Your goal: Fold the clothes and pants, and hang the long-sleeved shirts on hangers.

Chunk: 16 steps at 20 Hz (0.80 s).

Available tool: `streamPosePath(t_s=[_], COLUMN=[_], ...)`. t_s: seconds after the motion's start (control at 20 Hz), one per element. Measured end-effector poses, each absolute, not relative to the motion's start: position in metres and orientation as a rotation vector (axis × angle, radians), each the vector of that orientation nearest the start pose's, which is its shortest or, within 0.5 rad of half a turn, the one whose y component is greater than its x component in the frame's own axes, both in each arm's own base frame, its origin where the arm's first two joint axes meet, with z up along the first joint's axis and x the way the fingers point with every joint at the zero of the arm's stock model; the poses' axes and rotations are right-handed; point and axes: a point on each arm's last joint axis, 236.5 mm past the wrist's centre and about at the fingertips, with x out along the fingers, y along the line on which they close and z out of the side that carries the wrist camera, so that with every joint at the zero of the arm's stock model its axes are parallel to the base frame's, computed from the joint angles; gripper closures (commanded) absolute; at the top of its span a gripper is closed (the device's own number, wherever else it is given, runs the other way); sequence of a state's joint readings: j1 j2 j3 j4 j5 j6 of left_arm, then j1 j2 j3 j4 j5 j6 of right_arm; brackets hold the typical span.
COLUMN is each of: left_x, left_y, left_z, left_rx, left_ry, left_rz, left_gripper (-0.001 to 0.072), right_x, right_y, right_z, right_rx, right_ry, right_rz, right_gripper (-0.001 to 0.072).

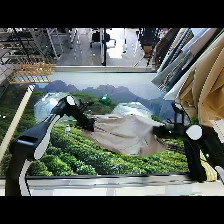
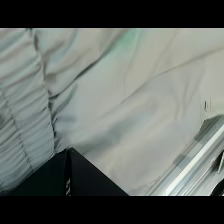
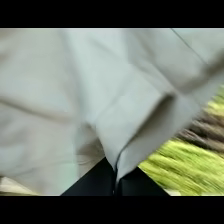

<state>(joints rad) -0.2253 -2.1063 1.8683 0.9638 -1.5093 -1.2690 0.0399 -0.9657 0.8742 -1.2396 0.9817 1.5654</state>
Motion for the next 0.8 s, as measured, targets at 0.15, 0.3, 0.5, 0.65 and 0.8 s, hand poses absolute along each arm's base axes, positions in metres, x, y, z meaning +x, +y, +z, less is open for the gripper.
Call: streamPosePath(t_s=[0.15,0.3,0.5,0.65,0.8], left_x=[0.434,0.445,0.449,0.444,0.439], left_y=[-0.233,-0.209,-0.142,-0.107,-0.097], left_z=[-0.082,-0.027,0.052,0.09,0.108], left_rx=[-0.179,-0.186,-0.188,-0.197,-0.198], left_ry=[1.613,1.547,1.44,1.376,1.349], left_rz=[-0.786,-0.751,-0.628,-0.557,-0.538], left_gripper=[0.069,0.0691,0.069,0.069,0.069], right_x=[0.357,0.357,0.367,0.389,0.415], right_y=[0.174,0.282,0.372,0.361,0.276], right_z=[0.084,0.082,0.031,0.03,0.05], right_rx=[0.231,0.163,0.125,0.085,0.075], right_ry=[0.994,1.0,1.082,1.119,1.138], right_rz=[0.403,0.596,0.691,0.661,0.516], right_gripper=[0.0707,0.0703,0.025,0.0249,0.0247])
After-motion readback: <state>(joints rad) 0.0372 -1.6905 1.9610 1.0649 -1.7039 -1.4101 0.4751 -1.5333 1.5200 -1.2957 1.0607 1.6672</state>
